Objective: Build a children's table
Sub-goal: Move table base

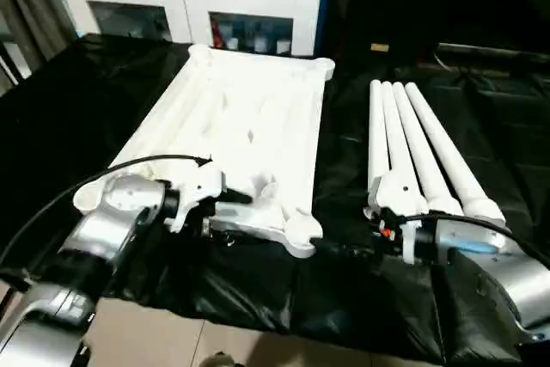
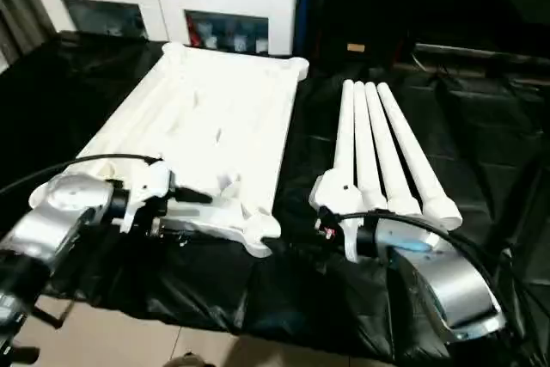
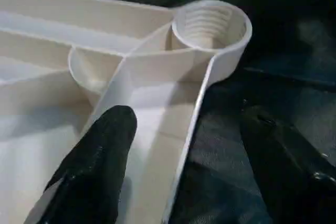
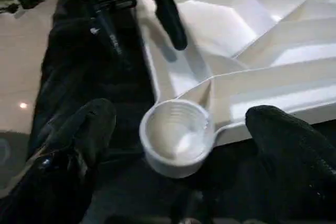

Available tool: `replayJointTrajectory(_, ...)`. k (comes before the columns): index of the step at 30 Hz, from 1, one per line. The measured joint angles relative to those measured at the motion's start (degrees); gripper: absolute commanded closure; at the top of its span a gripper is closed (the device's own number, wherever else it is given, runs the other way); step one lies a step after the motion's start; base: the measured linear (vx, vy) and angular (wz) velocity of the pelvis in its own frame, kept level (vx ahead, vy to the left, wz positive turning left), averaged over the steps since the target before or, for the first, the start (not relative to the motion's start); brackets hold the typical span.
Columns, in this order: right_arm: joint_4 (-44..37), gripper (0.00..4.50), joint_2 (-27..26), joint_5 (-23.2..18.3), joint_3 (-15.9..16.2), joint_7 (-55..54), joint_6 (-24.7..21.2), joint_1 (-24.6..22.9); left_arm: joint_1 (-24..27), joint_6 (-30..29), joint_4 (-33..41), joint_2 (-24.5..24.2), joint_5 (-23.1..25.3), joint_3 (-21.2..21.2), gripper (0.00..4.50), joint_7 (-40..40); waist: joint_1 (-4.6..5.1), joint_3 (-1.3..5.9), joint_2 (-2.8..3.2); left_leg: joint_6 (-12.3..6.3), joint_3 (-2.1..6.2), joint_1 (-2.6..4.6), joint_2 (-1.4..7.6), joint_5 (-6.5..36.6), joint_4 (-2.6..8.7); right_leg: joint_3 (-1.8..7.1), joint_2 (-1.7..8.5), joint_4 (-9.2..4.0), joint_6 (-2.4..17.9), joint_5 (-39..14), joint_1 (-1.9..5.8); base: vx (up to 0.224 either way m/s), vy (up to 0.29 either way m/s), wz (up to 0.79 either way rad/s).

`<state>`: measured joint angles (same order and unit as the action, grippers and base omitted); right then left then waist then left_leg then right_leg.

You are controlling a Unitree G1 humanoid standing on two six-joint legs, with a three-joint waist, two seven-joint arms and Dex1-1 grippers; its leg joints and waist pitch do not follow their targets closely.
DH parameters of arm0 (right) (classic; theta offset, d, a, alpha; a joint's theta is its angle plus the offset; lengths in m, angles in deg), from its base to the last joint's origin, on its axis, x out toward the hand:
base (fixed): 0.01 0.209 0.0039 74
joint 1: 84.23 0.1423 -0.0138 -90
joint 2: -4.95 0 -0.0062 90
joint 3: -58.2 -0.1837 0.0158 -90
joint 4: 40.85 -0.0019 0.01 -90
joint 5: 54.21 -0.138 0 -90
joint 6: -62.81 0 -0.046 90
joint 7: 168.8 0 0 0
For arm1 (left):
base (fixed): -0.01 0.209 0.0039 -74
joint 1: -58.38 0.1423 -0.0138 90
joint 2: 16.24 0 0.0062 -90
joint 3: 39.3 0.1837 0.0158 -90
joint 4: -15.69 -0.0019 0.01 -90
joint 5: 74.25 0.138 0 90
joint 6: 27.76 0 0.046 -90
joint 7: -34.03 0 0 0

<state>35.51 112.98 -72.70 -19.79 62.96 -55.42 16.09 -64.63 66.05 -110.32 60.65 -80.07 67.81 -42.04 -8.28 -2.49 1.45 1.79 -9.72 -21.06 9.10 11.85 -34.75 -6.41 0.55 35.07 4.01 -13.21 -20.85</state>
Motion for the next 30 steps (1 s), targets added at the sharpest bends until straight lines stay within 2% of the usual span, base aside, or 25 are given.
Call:
replayJointTrajectory(9,-1.47,0.0,2.01,0.14,1.6,1.49,-1.81,-0.01,-3.53,0.14,-7.11,1.82,0.89,0.87,1.89,-3.14,-0.04,0.01,0.13,-0.08,-0.01,-0.02,0.01,-0.06,-0.03,0.0,0.0,0.0,-0.05,0.06,0.0,0.0,0.0,0.0)
replayJointTrajectory(15,-1.62,0.0,2.17,0.16,2.02,1.54,-3.11,0.0,-5.9,2.25,-12.01,2.92,2.76,1.44,2.33,-3.09,-0.07,0.01,0.14,-0.11,-0.01,-0.05,0.01,-0.08,-0.04,-0.01,0.0,-0.01,-0.07,0.09,0.0,0.0,0.0,0.0)
replayJointTrajectory(21,-2.04,0.0,2.21,0.17,2.08,1.67,-3.79,0.0,-6.84,3.36,-14.86,3.43,3.81,1.47,2.88,-3.09,-0.1,0.01,0.14,-0.11,-0.01,-0.05,0.01,-0.08,-0.05,-0.01,0.0,-0.01,-0.06,0.1,0.0,0.0,0.0,0.0)
replayJointTrajectory(30,-2.03,0.0,2.21,0.67,2.19,1.6,-3.91,0.01,-7.65,4.25,-16.34,4.09,4.49,1.43,3.34,-3.15,-0.16,0.02,0.15,-0.15,-0.01,-0.06,0.01,-0.1,-0.07,-0.01,0.02,-0.01,-0.06,0.14,0.0,0.0,0.0,0.0)
